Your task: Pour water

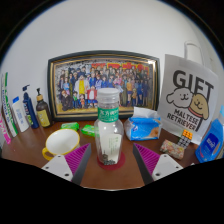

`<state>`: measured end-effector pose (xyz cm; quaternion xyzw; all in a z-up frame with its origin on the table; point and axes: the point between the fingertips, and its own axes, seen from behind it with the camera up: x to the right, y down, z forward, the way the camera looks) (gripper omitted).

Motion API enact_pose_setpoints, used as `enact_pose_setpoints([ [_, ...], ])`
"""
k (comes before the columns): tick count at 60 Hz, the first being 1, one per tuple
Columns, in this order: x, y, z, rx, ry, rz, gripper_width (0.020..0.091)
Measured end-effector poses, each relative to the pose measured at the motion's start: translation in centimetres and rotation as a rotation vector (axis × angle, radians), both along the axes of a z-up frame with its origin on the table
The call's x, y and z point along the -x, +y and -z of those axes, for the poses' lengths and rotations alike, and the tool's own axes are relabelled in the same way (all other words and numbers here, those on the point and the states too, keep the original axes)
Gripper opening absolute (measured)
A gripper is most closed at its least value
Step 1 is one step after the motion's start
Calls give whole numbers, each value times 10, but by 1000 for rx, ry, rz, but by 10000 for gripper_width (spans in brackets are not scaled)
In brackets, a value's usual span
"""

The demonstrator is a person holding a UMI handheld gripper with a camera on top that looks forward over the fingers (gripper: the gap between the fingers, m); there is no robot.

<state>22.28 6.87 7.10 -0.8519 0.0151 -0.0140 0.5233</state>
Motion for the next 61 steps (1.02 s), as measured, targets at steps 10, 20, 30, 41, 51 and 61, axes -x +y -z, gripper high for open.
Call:
enact_pose_setpoints([
  [10, 11, -70, -26, 67, -12, 37, 856],
  [20, 35, -158, -66, 115, -48, 57, 859],
  [30, 70, -238, -108, 132, -78, 43, 855],
  [41, 98, -299, -135, 124, -98, 23, 855],
  [51, 105, -329, -143, 121, -86, 39, 853],
  [61, 97, -337, -151, 104, -91, 54, 855],
])
